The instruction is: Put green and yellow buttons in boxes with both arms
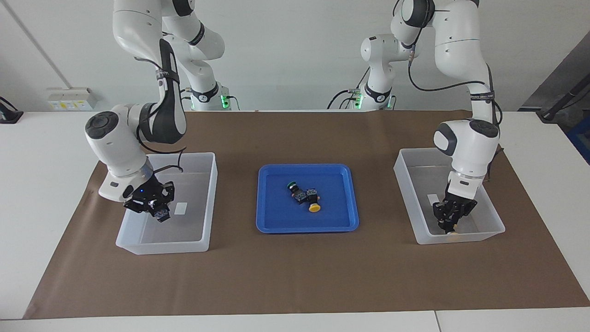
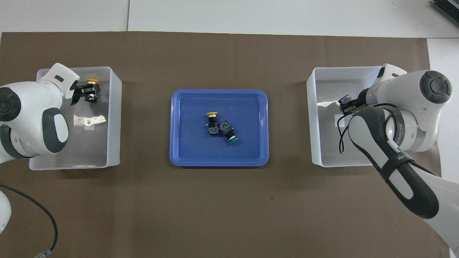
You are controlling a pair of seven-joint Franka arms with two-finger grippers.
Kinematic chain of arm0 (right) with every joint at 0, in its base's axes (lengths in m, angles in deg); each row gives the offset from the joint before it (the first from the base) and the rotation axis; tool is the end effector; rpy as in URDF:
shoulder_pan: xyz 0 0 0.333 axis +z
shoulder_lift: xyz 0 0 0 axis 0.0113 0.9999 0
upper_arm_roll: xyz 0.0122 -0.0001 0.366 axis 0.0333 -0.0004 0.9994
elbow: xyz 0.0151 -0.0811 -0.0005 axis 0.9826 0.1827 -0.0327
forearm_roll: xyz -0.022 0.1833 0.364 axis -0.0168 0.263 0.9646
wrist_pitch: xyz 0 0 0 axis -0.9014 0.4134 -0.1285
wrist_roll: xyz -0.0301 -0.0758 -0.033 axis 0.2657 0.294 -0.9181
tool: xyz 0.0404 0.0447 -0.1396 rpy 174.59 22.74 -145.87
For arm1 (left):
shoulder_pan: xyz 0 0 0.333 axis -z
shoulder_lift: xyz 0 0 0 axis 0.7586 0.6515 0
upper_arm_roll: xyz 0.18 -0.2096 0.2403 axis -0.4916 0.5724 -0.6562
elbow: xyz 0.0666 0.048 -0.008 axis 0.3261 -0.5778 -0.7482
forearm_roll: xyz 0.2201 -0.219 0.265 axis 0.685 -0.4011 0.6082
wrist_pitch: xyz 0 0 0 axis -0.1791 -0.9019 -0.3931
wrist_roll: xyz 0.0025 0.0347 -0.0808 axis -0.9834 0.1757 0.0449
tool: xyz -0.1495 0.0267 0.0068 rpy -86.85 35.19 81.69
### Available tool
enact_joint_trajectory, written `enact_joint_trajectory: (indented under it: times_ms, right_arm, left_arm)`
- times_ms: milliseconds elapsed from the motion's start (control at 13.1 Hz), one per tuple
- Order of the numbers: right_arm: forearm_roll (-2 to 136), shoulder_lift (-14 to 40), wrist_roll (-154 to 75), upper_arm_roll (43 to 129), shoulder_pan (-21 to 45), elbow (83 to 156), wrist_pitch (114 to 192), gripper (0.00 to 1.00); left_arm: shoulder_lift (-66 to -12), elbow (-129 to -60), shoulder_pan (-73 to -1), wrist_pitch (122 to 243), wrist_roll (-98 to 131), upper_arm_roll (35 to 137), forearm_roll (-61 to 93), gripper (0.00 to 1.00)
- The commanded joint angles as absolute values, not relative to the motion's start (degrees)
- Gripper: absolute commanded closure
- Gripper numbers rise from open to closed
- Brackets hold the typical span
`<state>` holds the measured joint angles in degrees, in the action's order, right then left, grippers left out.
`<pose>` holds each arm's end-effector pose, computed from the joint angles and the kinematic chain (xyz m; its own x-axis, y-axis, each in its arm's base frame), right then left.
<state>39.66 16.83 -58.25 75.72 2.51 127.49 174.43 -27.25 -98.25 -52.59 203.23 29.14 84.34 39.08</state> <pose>0.6612 -0.0107 0.3175 0.9087 0.3937 0.1385 0.3922 -0.9191 0.0391 0.6947 0.0201 0.3146 0.9094 0.1014 0.4034 0.0886 -0.9948 0.0502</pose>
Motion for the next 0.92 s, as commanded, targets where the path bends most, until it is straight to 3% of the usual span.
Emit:
enact_joint_trajectory:
  times_ms: [0, 153, 381, 458, 686, 839]
  right_arm:
    - [40.4, 18.0, -57.3, 76.0, 2.2, 128.4, 177.2, 0.81]
    - [40.4, 18.0, -57.6, 76.0, 1.9, 128.1, 177.3, 0.0]
    - [40.4, 13.4, -57.3, 78.5, 2.3, 126.9, 173.7, 0.0]
    - [40.4, 11.8, -56.8, 80.0, 2.4, 125.2, 170.1, 0.0]
    - [40.4, 10.2, -51.7, 85.7, 2.4, 121.0, 162.3, 0.0]
    - [40.4, 9.8, -46.4, 91.2, 2.4, 121.1, 162.2, 0.0]
  left_arm:
    - [-28.5, -97.6, -52.8, 203.1, 29.7, 84.5, 38.6, 0.28]
    - [-33.2, -97.7, -52.5, 196.2, 29.7, 84.5, 38.6, 0.25]
    - [-39.8, -97.5, -50.9, 185.6, 29.5, 84.6, 38.6, 0.2]
    - [-41.0, -97.5, -49.6, 182.7, 29.6, 84.6, 38.6, 0.1]
    - [-42.3, -97.4, -44.9, 179.1, 28.3, 84.7, 38.6, 0.05]
    - [-42.4, -98.0, -41.1, 179.7, 26.8, 84.9, 38.6, 0.05]
